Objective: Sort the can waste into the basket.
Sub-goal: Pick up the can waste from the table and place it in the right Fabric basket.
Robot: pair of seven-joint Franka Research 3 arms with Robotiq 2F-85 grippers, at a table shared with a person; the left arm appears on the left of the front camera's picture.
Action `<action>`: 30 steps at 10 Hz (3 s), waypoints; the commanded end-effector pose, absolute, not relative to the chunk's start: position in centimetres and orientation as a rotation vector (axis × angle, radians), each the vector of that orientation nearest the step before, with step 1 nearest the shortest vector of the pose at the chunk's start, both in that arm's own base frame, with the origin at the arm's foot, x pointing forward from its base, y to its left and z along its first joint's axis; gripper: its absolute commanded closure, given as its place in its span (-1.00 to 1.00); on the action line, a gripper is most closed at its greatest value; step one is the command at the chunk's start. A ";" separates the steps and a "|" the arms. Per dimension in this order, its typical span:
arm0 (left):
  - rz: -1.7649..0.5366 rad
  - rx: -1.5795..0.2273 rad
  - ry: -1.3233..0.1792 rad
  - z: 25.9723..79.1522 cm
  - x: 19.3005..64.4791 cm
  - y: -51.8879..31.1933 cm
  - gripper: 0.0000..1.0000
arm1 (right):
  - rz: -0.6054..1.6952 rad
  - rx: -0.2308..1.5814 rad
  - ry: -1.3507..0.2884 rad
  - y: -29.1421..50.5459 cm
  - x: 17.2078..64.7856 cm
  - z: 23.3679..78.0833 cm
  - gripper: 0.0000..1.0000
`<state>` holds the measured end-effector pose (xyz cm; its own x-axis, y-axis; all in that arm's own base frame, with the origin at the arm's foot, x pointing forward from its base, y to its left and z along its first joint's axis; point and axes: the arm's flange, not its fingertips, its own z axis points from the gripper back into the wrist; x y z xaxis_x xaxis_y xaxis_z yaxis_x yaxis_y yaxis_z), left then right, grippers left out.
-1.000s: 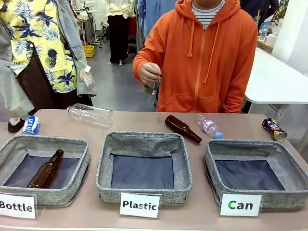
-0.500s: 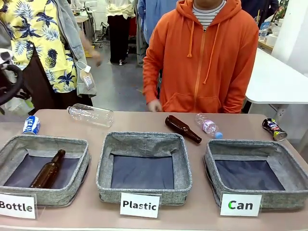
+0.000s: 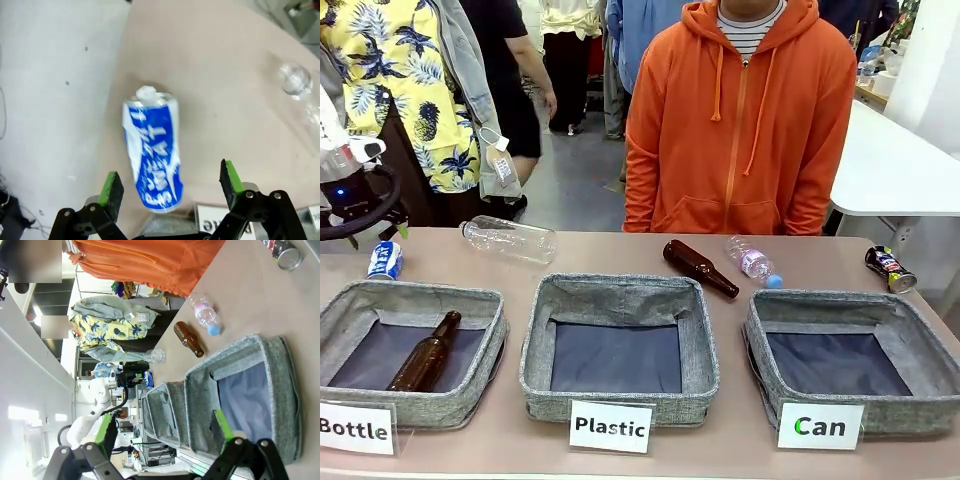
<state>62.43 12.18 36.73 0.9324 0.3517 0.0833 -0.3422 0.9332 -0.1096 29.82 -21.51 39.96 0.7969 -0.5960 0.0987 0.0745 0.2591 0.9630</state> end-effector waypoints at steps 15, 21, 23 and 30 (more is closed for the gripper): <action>0.477 -0.053 -0.075 32.7 64.2 13.7 0.92 | -0.465 1.248 -0.527 -21.6 30.0 40.0 -1.00; 0.314 -0.243 -0.233 46.4 55.0 12.4 1.00 | -0.465 1.248 -0.527 -21.6 30.0 40.0 -1.00; 0.159 -0.325 -0.280 50.4 50.0 10.8 1.00 | -0.465 1.248 -0.527 -21.6 30.0 40.0 -1.00; -0.305 -0.238 -0.399 54.4 39.7 6.5 1.00 | -0.465 1.248 -0.527 -21.6 30.0 40.0 -1.00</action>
<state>37.29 6.71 54.23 0.8383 -0.3030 0.4533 0.4007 0.9061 -0.1355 29.81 -21.56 39.97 0.7971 -0.5958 0.0978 0.0750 0.2585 0.9631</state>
